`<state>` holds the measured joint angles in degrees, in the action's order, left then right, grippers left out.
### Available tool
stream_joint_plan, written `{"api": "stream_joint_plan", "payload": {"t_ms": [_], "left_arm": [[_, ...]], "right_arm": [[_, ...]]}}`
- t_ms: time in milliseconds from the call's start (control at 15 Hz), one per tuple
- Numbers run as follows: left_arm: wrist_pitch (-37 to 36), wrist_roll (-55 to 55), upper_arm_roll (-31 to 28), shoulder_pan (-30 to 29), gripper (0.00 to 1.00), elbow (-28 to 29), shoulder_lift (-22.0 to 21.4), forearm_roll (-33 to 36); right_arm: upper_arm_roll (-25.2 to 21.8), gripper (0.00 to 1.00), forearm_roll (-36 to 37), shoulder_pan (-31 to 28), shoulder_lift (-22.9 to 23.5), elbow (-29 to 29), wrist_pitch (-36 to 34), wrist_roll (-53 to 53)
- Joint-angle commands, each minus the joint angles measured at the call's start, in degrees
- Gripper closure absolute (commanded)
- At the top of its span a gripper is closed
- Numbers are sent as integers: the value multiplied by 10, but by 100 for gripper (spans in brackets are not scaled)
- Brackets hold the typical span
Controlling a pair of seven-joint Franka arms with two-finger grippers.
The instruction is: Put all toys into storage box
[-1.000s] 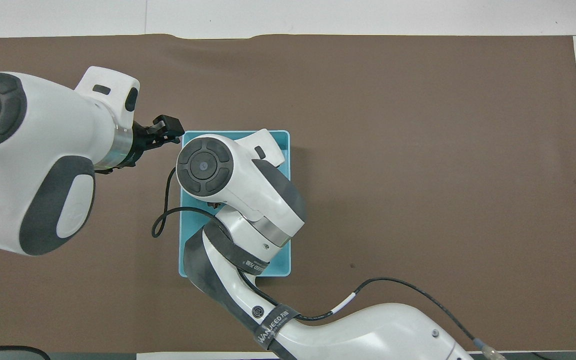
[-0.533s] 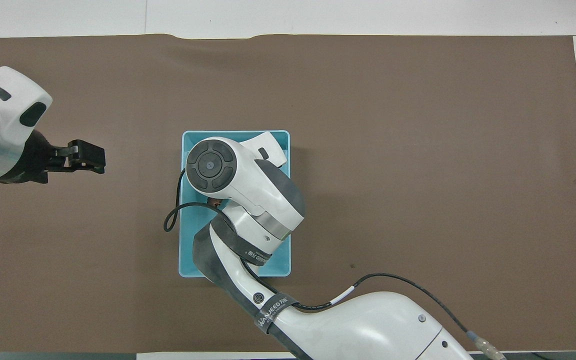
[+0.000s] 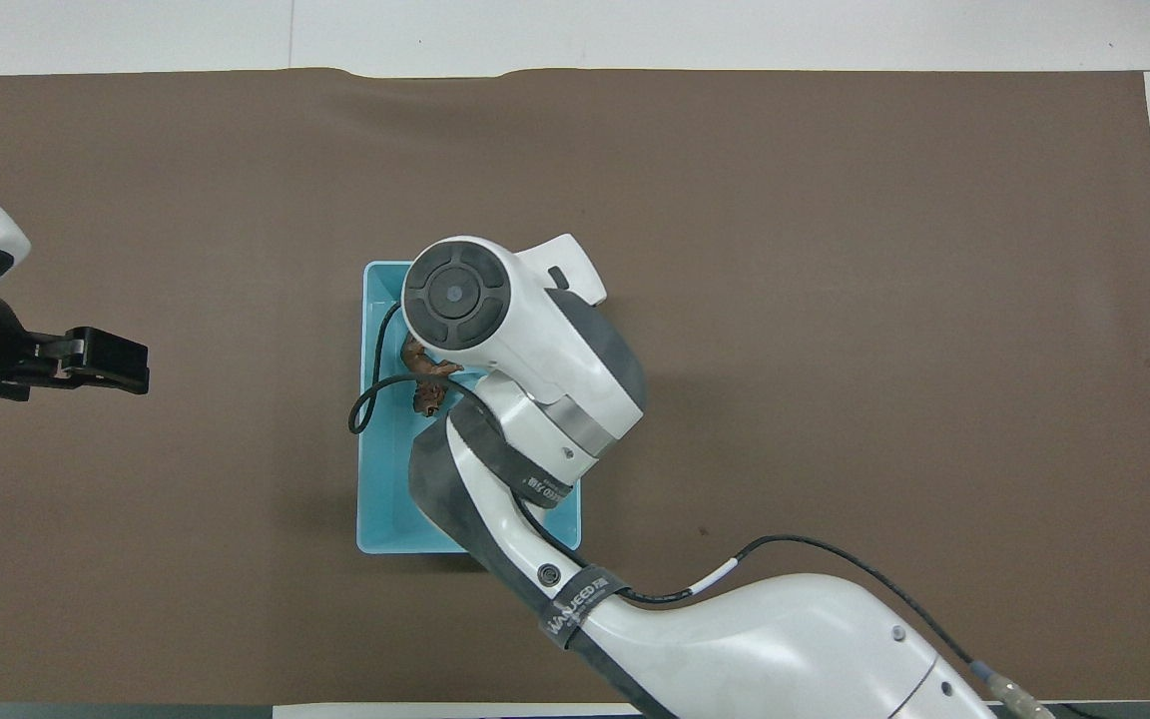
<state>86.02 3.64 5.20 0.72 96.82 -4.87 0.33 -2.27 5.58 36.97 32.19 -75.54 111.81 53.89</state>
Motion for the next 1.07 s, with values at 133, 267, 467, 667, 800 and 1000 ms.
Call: {"api": "stream_joint_plan", "payload": {"t_ms": [133,267,467,667,800,1000], "left_arm": [[-9,-34,9,-9,0,-25,21,4],[-1,-33,10,-9,0,-27,25,1],[1,-34,9,-9,0,-33,33,5],[5,-35,10,-8,0,-29,29,6],[9,-38,7,-9,0,-32,29,5],[13,-38,6,-8,0,-28,27,5]], "right_arm": [[10,0,-37,-99,-87,-7,-64,-134],[10,0,-39,-144,-111,-8,-84,-192],[10,0,-39,-210,-140,-12,-99,-309],[10,0,-39,-270,-172,-15,-134,-425],[10,0,-39,-312,-193,-15,-154,-480],[9,0,-60,-373,-215,-14,-192,-554]]}}
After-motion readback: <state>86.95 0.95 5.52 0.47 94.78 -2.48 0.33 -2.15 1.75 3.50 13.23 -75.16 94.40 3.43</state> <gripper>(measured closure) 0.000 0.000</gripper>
